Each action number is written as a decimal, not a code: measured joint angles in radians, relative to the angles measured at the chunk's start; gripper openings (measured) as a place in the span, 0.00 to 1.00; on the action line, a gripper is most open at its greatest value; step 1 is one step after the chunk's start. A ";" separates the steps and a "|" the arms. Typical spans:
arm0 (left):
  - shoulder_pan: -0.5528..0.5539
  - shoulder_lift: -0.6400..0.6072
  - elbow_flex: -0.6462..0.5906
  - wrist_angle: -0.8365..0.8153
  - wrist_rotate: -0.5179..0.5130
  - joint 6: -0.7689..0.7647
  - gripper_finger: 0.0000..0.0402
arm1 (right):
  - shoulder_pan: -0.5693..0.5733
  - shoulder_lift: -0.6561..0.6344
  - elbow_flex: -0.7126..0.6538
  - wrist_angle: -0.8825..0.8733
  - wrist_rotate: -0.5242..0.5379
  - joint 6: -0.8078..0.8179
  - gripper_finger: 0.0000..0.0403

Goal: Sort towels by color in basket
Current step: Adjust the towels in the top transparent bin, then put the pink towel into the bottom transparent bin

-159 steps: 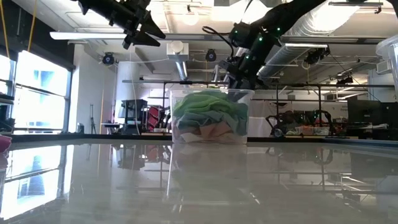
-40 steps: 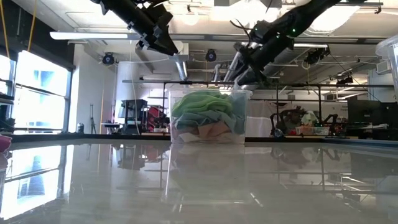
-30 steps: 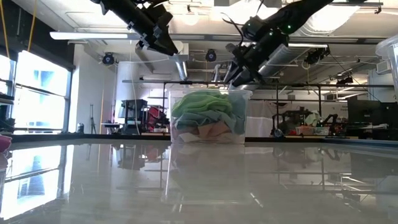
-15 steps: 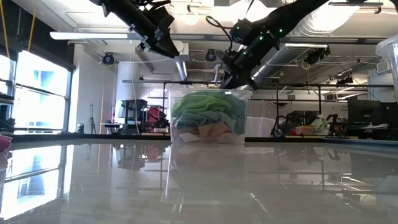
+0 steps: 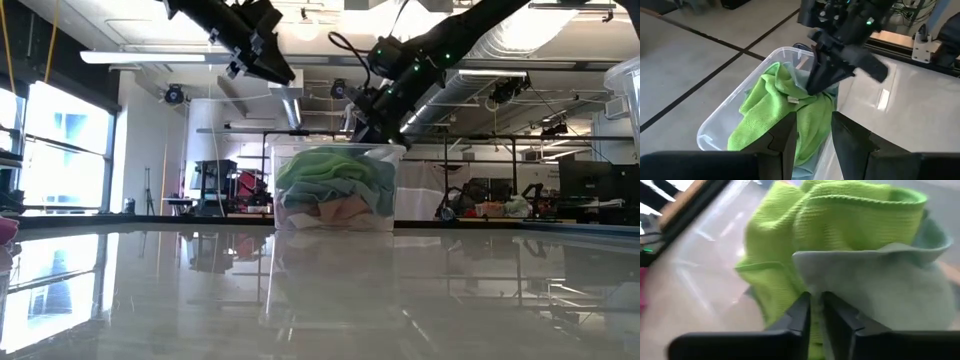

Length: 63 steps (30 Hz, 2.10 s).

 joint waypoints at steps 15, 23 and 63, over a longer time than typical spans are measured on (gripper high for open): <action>0.064 0.015 0.000 -0.059 -0.068 -0.021 0.27 | -0.073 -0.015 0.088 -0.015 -0.390 0.079 0.51; 0.050 0.015 0.000 -0.133 -0.040 -0.054 0.27 | -0.075 -0.017 0.307 -0.264 -0.253 0.008 0.50; -0.052 -0.240 0.001 -0.607 0.173 -0.192 0.19 | 0.003 0.101 0.481 -0.364 0.074 -0.099 0.33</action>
